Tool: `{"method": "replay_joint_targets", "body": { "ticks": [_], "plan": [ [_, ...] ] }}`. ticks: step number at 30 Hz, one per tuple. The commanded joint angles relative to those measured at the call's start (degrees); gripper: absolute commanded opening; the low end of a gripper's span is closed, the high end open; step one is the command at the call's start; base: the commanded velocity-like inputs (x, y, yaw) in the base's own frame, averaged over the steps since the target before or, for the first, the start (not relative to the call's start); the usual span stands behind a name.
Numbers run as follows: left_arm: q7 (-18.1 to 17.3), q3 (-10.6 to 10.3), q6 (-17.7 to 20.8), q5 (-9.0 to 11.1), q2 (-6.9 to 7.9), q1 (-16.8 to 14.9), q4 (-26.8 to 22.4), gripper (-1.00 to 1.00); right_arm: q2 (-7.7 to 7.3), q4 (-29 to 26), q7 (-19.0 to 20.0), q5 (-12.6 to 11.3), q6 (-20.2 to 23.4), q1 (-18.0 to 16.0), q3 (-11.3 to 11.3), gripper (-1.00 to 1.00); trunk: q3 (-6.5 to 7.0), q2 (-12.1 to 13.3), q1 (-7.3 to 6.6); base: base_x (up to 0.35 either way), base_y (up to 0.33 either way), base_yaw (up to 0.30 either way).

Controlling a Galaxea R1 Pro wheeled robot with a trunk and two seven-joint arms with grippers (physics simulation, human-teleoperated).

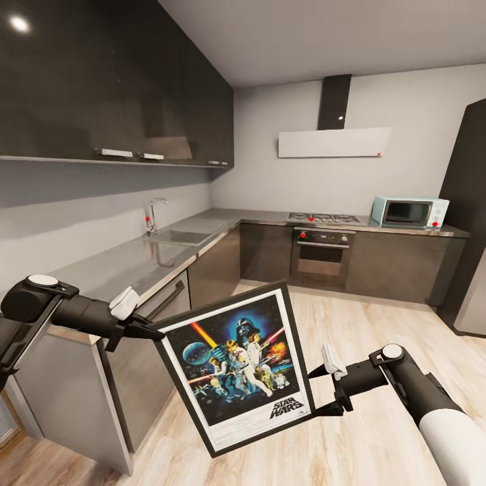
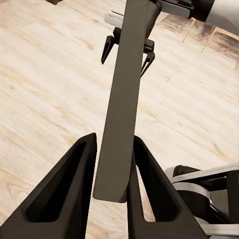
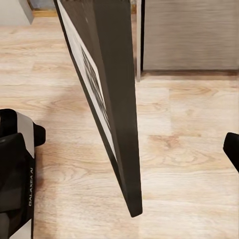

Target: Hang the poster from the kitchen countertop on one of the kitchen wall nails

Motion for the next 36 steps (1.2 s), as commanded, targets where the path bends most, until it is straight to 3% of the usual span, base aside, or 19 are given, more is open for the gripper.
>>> {"method": "replay_joint_targets", "body": {
  "ticks": [1, 10, 36],
  "plan": [
    [-0.1, -0.1, 0.5, 0.2, 0.06, -0.1, 0.0, -1.00, 0.00, -0.1, 0.1, 0.0, -0.3, 0.0, 0.0, 1.00, -0.07, 0.0, 0.00, 0.000, 0.000, 0.000],
    [-0.1, -0.1, 0.5, 0.2, 0.06, -0.1, 0.0, -1.00, -0.02, 0.0, 0.1, -2.9, -2.6, 0.0, -0.2, 1.00, -0.07, 0.0, 0.00, 0.000, 0.000, 0.000],
    [-0.1, 0.0, 0.5, 0.2, 0.06, -0.1, 0.0, -1.00, 0.07, 0.0, -0.5, -3.4, -3.1, 0.0, -0.1, 1.00, -0.07, 0.0, 0.00, 0.000, 0.000, 0.000]
  ]
}}
